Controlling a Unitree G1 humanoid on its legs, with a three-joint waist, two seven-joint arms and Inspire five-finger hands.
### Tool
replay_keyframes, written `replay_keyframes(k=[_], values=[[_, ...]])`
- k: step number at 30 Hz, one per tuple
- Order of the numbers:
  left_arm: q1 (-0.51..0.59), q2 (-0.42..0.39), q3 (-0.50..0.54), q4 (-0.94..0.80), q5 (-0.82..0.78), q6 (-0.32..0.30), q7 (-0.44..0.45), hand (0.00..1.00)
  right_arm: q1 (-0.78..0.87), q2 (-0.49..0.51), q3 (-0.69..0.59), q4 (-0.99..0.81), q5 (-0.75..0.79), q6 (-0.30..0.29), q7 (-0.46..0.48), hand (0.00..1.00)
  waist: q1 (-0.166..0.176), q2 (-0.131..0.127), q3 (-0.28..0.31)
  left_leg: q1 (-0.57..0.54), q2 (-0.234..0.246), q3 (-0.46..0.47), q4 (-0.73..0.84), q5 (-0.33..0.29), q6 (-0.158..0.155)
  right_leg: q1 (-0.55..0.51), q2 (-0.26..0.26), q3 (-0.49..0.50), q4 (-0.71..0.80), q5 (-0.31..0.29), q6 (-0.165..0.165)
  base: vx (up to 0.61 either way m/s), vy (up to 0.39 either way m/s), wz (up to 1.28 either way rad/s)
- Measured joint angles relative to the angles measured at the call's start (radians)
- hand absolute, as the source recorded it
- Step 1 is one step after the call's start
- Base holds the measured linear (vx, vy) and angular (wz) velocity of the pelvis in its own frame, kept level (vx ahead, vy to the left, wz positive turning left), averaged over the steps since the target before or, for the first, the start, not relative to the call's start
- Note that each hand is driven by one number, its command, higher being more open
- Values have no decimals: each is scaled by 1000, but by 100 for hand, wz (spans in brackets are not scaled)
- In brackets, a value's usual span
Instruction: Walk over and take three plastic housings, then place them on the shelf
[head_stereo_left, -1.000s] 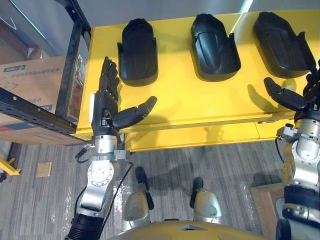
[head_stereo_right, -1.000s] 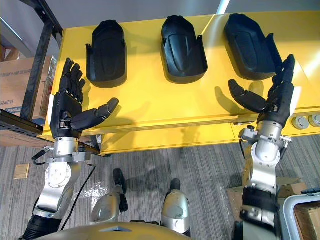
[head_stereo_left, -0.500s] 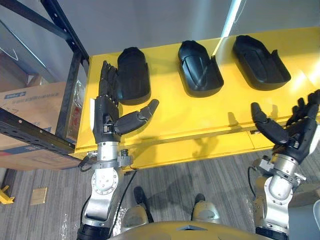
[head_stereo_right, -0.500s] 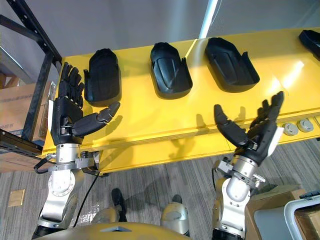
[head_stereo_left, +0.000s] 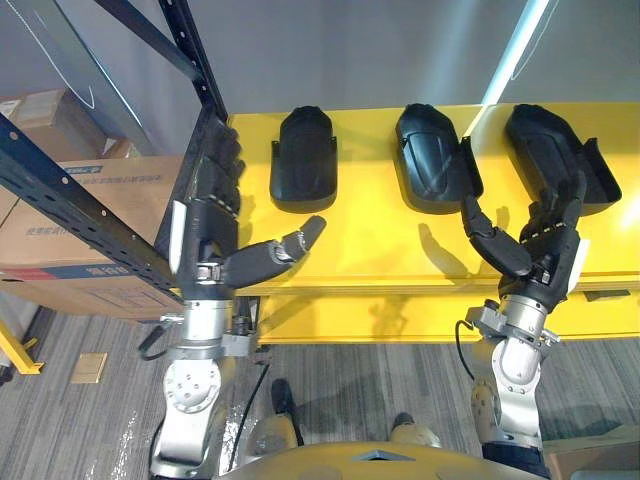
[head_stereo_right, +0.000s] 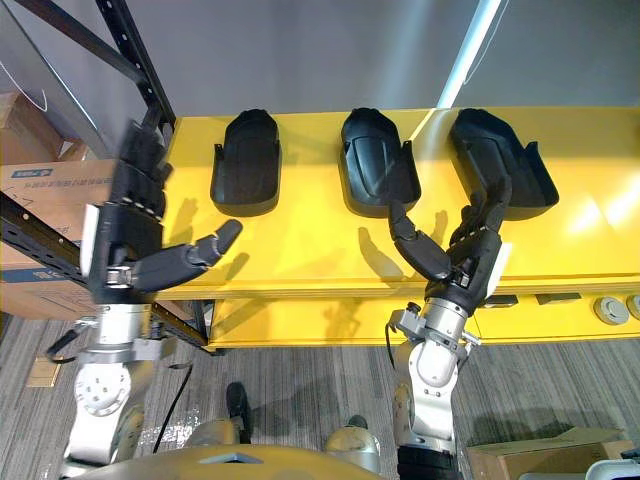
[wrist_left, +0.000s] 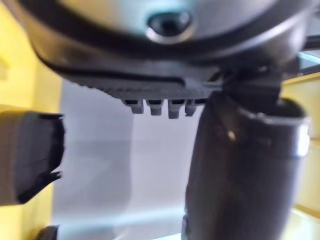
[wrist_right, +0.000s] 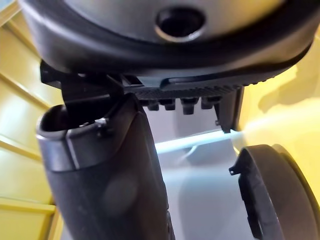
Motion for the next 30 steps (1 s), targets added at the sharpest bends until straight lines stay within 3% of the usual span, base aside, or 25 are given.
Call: replay_keyframes(k=[3,5,6,7,8,10,15,18,21,24,27,28,29,30], values=[[10,4,199,-66,-161,-71,-27,100,2,-5,-22,2,0,0,-16,100,1,7,-5,0,-1,-15,0,2,-1,12,1,-15,0,-3,-3,-16,-14,14],[15,-1,301,-93,-355,-95,-126,100,6,-5,-55,5,0,0,-27,100,10,12,-14,0,-3,-20,0,1,-3,15,0,-20,0,-4,-4,-21,-9,10],[35,-6,344,-115,-491,-96,-232,100,6,-5,-78,15,0,0,-31,100,22,13,-21,0,-3,-21,0,-2,-7,15,0,-20,0,-5,-5,-34,-3,4],[61,-11,368,-131,-618,-92,-362,100,6,-4,-97,34,1,0,-31,100,30,13,-30,-1,-3,-24,0,-2,-7,16,0,-23,0,-6,-7,-42,-4,6],[76,-14,374,-138,-664,-88,-422,100,7,-4,-103,43,1,1,-30,100,33,13,-35,-2,-4,-26,0,-2,-7,16,0,-25,0,-7,-8,-37,-5,7],[104,-20,410,-148,-772,-33,-624,100,12,3,-112,53,1,1,-23,100,42,18,-46,-3,-3,-27,0,-3,-6,17,0,-30,0,-13,-13,-44,-7,3],[113,-19,537,-86,-789,21,-808,100,15,6,-128,81,0,3,-1,100,43,32,-61,-3,-3,-26,0,-2,-4,16,2,-35,-15,-13,-7,-43,-3,0],[112,-23,618,27,-922,41,-881,100,16,7,-163,129,-3,3,-3,100,48,32,-78,-5,-2,-25,0,-1,-7,15,3,-35,-18,-13,-7,14,-9,0],[106,-52,700,170,-1017,44,-867,100,18,14,-187,178,-8,9,-22,100,52,23,-88,-8,0,-25,0,0,-10,15,7,-36,-21,-9,-11,44,-30,0],[100,-91,751,365,-1017,53,-761,100,36,19,-191,204,-31,24,-59,100,52,17,-95,-9,0,-25,0,2,-6,14,7,-35,-21,-7,-7,39,-26,1],[69,-116,771,623,-1007,27,-552,100,43,18,-201,268,-170,26,-171,100,51,10,-99,-9,2,-21,0,0,-9,13,8,-27,-22,-7,-7,10,-12,-4],[57,-129,777,706,-1014,-11,-439,100,43,18,-207,283,-205,25,-227,100,50,3,-101,-8,4,-15,0,-2,-11,12,9,-21,-23,-7,-7,12,-16,-10],[45,-140,779,735,-1031,-42,-386,100,42,19,-211,297,-205,23,-254,100,49,-3,-104,-8,4,-14,0,-4,-12,12,9,-20,-24,-7,-7,11,-16,-8],[36,-170,801,766,-1087,-105,-294,100,44,21,-234,325,-204,21,-297,100,49,-16,-110,-7,4,-12,0,-11,-18,11,10,-19,-26,-7,-8,0,-15,-8]])
